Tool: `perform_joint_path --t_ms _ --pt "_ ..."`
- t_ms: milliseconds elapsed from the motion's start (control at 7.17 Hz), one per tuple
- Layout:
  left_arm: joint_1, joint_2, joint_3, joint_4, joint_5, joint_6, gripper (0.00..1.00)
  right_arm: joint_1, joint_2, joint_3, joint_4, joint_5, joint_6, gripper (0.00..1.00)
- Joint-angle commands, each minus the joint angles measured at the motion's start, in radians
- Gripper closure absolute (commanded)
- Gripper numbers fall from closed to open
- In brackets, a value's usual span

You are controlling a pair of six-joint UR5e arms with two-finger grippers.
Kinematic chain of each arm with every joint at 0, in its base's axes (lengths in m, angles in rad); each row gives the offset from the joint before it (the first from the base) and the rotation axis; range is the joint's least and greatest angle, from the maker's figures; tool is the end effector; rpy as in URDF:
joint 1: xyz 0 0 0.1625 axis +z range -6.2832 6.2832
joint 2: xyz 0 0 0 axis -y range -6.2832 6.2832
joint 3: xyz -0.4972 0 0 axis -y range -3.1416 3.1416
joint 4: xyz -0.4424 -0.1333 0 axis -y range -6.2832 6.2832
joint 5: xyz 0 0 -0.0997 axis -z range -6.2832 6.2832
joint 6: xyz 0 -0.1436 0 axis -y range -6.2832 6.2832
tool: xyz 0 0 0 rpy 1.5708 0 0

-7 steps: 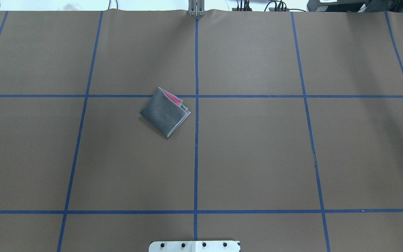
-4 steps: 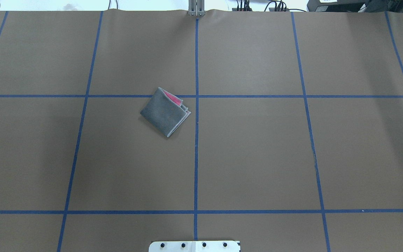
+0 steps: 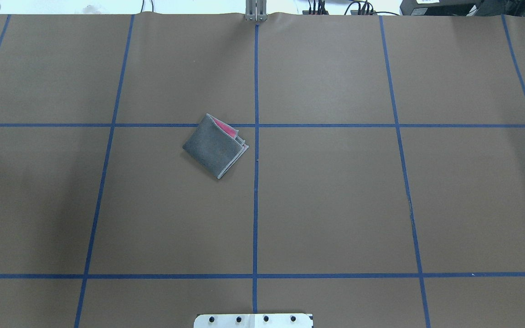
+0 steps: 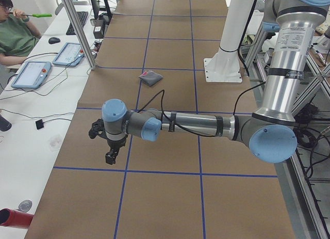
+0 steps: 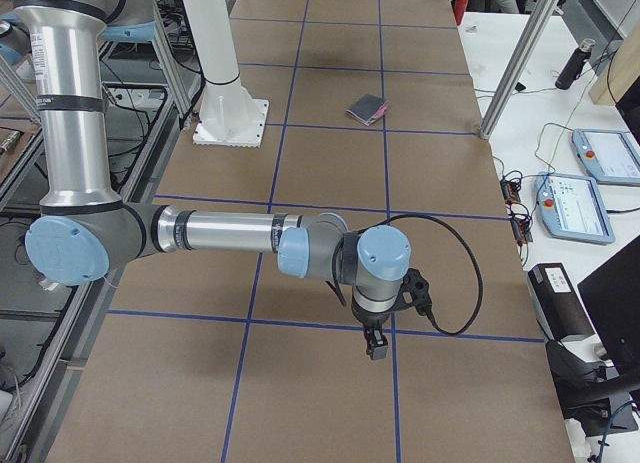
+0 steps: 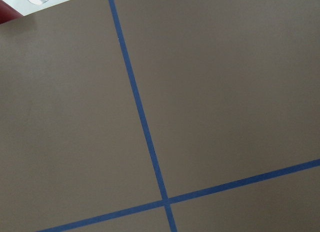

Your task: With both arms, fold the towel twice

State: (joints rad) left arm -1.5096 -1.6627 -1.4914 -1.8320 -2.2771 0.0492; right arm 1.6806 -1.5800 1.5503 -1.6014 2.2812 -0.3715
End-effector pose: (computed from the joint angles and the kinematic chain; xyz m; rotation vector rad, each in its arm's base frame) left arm -0.0025 -0.6148 0.7303 0.2584 0.7044 0.2018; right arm 0.0976 -0.5230 0.7875 0.1134 -0.7051 -0.2291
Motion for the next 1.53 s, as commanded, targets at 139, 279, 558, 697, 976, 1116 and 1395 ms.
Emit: perform_joint_path --t_ms 139,279,558,697,976,1116,1395 --pt "-0.059 0.151 -0.267 0.257 -0.070 0.003 0.00 0.001 -0.015 0.007 0.017 0.027 0.054 0.00" --pt "-0.060 0.196 -0.377 0.366 -0.070 0.003 0.00 0.001 -0.012 0.005 0.015 0.044 0.056 0.00" --pt "-0.060 0.204 -0.386 0.448 -0.067 0.003 0.00 -0.001 -0.015 0.005 0.015 0.089 0.057 0.00" --pt "-0.057 0.201 -0.362 0.448 -0.064 0.001 0.00 0.001 -0.017 0.007 0.015 0.090 0.081 0.00" --pt "-0.055 0.199 -0.351 0.445 -0.064 -0.002 0.00 -0.001 -0.020 0.025 0.020 0.089 0.161 0.00" --pt "-0.055 0.198 -0.346 0.444 -0.064 -0.003 0.00 -0.001 -0.028 0.024 0.023 0.089 0.161 0.00" --pt "-0.050 0.170 -0.266 0.409 -0.065 -0.002 0.00 -0.001 -0.037 0.017 0.028 0.089 0.160 0.00"
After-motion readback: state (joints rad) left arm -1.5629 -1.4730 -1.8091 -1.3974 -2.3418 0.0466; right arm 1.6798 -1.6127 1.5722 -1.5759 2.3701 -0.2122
